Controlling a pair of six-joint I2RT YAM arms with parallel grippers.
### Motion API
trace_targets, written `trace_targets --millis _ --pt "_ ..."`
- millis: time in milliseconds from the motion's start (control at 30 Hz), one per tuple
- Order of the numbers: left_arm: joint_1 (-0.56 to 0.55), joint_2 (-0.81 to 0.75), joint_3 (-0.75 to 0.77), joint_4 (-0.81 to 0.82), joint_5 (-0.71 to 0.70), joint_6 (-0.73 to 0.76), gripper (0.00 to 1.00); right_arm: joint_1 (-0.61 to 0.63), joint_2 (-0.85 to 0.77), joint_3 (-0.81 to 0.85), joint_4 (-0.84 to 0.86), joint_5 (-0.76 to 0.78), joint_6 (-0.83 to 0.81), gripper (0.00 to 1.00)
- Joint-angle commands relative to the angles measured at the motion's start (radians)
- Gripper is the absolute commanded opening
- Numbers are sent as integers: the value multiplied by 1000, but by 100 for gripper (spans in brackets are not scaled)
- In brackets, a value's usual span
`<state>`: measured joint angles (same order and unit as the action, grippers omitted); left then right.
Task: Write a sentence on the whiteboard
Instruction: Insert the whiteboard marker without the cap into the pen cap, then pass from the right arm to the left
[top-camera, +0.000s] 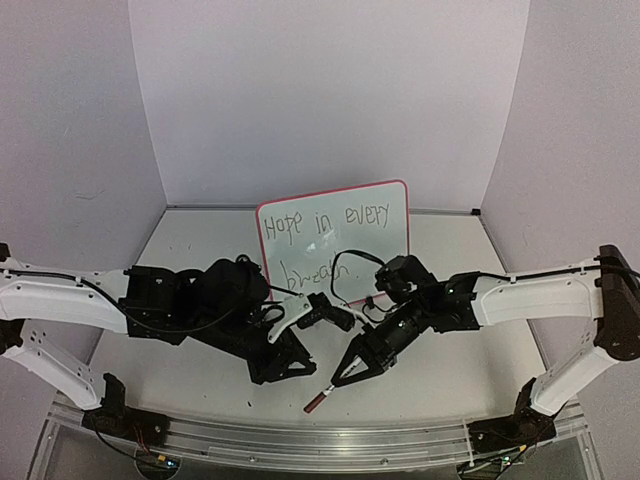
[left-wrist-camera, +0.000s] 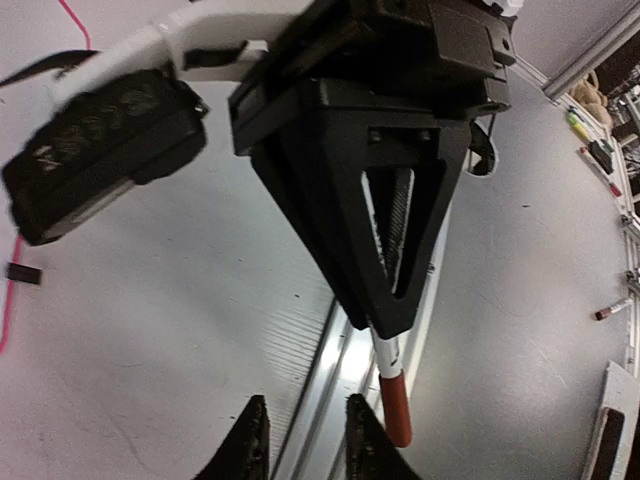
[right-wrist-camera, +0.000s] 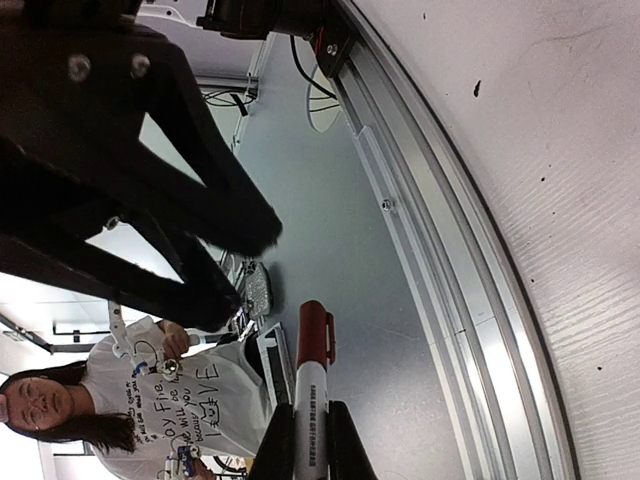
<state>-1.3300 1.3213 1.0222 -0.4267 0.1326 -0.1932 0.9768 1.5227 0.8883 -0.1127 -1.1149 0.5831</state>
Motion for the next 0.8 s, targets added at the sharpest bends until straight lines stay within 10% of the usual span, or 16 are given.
trace_targets --millis 0,433,767 --pt "4 -50 28 -59 -169 32 39 -69 -61 -38 56 29 -4 0" --pt "121 -266 -203 262 -65 -328 89 -175 -200 -125 297 168 179 0" --pt "125 -96 -84 207 130 -224 96 -174 -168 -77 321 118 224 0"
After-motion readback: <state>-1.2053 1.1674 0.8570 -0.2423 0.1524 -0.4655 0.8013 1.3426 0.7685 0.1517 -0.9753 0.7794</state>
